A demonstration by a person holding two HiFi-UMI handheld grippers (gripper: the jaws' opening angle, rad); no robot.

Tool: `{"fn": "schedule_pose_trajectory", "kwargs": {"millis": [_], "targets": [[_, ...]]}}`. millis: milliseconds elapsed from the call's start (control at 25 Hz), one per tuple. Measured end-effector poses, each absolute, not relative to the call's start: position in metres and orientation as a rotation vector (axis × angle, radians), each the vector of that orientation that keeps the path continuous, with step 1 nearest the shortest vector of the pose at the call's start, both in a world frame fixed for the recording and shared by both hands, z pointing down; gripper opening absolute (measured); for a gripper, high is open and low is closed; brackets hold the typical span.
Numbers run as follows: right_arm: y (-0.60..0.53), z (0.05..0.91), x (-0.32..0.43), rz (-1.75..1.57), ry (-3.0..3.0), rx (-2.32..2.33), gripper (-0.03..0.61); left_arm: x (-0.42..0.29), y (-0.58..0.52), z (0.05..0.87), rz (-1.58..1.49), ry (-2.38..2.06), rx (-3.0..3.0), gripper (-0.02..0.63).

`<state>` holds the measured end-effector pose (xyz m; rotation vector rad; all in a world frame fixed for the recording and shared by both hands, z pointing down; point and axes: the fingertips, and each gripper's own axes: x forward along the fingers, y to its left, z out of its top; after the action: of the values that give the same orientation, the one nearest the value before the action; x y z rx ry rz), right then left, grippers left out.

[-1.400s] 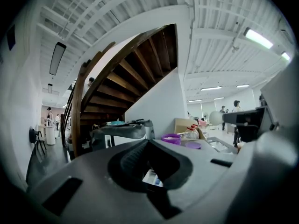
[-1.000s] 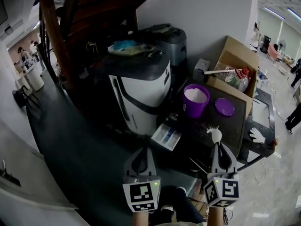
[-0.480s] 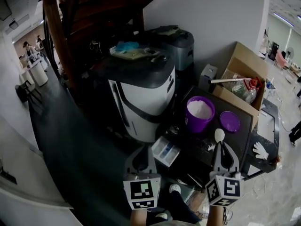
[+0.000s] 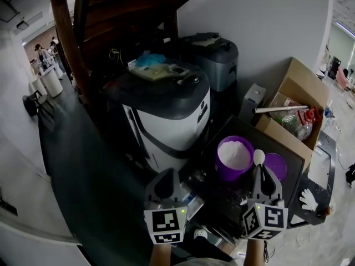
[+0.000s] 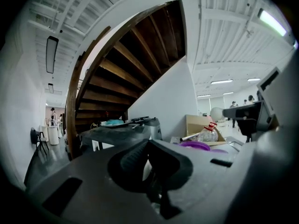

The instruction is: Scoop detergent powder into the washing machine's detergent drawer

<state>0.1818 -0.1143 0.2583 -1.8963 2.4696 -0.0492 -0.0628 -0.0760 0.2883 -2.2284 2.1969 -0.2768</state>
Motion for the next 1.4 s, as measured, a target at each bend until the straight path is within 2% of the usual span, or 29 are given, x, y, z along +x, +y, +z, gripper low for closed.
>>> {"fn": "schedule_pose_trajectory", "kwargs": {"millis": [480,1400], "targets": [[-0.199,0.296,0.189,-0.182,2.639,-1.862,0.021,-0.043,-0.154,0.303,-0.324,2.230,-2.229,0.002],[-0.245,0.363,0.156,-0.482,2.858,-1.907,0.021,-0.030,-0.231,0.341,-0.447,2.089,-2.437,0.002]]}}
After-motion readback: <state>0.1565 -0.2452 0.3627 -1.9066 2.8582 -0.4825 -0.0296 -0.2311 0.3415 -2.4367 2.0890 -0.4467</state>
